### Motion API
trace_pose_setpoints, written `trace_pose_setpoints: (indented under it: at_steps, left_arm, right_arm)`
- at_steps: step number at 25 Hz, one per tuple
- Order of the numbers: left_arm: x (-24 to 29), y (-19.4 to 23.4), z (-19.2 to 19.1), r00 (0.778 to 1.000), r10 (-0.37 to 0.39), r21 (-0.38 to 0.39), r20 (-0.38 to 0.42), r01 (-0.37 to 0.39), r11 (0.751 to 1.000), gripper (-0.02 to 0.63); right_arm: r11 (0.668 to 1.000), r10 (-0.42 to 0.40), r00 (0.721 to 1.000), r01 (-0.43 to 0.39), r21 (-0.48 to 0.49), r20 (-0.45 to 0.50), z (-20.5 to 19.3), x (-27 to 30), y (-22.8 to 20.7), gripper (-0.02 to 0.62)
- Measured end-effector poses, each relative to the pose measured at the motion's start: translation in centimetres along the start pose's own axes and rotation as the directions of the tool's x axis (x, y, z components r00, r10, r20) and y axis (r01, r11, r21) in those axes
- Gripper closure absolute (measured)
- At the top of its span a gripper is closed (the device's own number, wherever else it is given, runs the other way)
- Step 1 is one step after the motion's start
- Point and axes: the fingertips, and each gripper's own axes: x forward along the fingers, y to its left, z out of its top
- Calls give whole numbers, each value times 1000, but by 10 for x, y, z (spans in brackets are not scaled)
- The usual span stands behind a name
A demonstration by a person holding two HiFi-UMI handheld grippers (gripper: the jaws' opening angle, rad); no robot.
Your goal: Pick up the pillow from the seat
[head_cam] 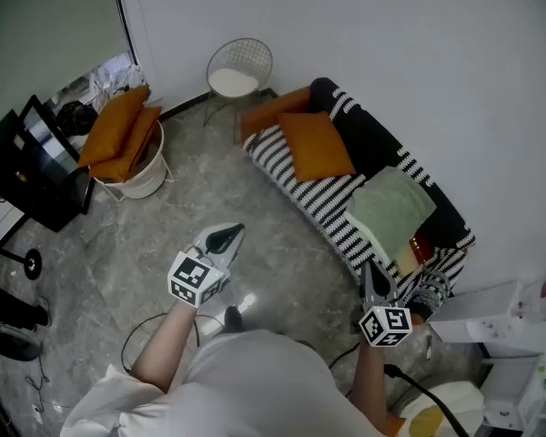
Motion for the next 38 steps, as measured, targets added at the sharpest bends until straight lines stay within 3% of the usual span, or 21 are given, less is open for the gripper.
trace_pose_setpoints:
  at_steps: [23,38]
  left_arm:
    - [7,20,2,999,-35,-6,2,35,999,606]
    - [-19,78,-5,997,-81,14,13,81,997,606]
  right_arm:
    - [1000,-11,1000,11,17,11,4,18,12,589]
    - [998,-46,999,46,31,-13,-10,52,70,589]
